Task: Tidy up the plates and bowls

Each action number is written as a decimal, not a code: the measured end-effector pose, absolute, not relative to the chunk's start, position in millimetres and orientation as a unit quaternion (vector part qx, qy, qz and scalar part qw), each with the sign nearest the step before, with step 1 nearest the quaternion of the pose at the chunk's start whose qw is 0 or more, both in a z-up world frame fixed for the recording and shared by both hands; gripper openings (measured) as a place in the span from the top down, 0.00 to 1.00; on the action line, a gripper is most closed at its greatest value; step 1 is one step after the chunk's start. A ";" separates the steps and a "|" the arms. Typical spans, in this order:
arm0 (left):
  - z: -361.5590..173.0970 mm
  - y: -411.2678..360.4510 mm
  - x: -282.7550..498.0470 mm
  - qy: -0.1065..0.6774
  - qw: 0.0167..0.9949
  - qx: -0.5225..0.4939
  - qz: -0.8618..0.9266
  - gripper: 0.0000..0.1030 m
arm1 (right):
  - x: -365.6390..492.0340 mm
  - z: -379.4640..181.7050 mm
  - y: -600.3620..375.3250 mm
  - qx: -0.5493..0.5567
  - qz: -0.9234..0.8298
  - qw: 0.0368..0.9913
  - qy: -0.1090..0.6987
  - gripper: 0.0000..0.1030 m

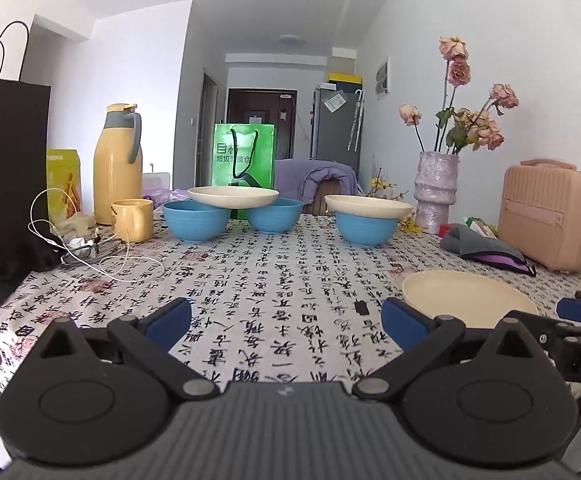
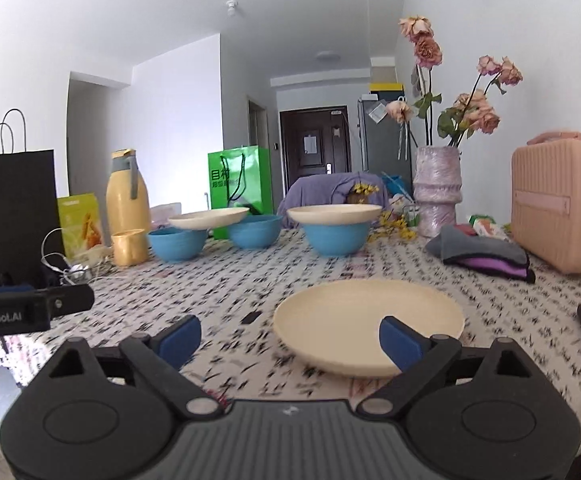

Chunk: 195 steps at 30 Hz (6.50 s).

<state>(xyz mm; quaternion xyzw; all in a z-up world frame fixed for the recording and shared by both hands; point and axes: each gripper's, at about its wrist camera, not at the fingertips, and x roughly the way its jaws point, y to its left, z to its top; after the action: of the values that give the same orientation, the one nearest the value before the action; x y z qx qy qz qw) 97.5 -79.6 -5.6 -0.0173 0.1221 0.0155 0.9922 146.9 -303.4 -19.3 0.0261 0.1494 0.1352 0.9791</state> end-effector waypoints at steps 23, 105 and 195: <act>32.8 -111.2 193.9 0.119 0.992 -0.009 -0.047 0.00 | 215.9 18.3 -336.3 0.041 0.105 0.984 0.140 0.08; 9.7 -22.0 219.0 0.304 0.941 -0.149 -0.019 0.97 | 293.7 7.0 -296.1 0.107 0.161 0.918 0.347 0.93; 8.9 -1.3 153.5 0.163 0.986 -0.030 0.031 0.00 | 220.9 -10.7 -235.6 -0.009 0.191 0.947 0.257 0.19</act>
<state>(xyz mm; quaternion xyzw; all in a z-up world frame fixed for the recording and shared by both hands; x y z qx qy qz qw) 153.5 -1.3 8.9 -0.0302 0.1627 0.0305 0.9857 220.9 -235.6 -10.7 -0.0086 0.2569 0.1906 0.9474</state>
